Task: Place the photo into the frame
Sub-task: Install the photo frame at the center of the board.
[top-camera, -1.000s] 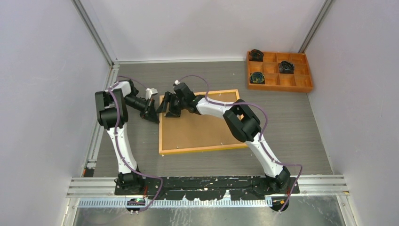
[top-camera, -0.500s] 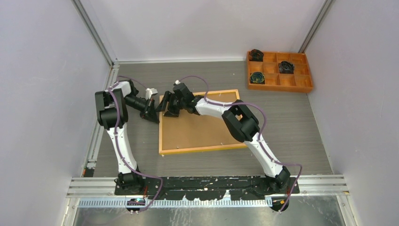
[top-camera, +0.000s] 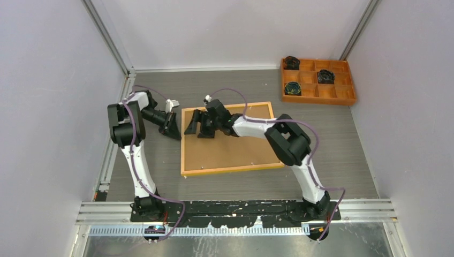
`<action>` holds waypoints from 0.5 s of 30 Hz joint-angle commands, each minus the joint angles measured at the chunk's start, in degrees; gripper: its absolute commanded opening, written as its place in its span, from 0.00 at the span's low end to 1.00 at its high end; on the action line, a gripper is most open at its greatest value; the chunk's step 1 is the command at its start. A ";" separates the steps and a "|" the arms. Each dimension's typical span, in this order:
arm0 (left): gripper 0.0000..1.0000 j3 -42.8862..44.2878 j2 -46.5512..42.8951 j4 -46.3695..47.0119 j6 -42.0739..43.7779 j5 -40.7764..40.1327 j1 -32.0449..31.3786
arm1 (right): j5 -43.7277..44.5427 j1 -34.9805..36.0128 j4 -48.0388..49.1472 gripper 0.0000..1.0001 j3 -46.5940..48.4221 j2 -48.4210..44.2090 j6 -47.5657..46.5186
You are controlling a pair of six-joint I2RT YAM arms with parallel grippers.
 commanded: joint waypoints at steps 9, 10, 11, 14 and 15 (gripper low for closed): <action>0.48 -4.90 -19.89 -4.81 6.28 -0.45 1.34 | 11.85 9.54 -20.37 0.87 -33.66 -38.05 -33.96; 0.56 -5.97 -21.64 -4.79 6.45 -0.45 1.30 | 13.29 10.95 -21.52 0.87 -34.93 -39.05 -35.48; 0.57 -6.99 -23.52 -4.95 6.89 -0.59 1.33 | 14.20 12.15 -22.32 0.88 -35.82 -39.99 -36.84; 0.69 -9.53 -28.53 -6.14 8.04 -1.01 1.33 | 17.24 14.82 -23.40 0.88 -37.39 -41.50 -39.77; 0.70 -10.36 -30.00 -6.29 8.25 -1.24 1.30 | 17.75 15.20 -23.16 0.88 -37.69 -41.75 -40.66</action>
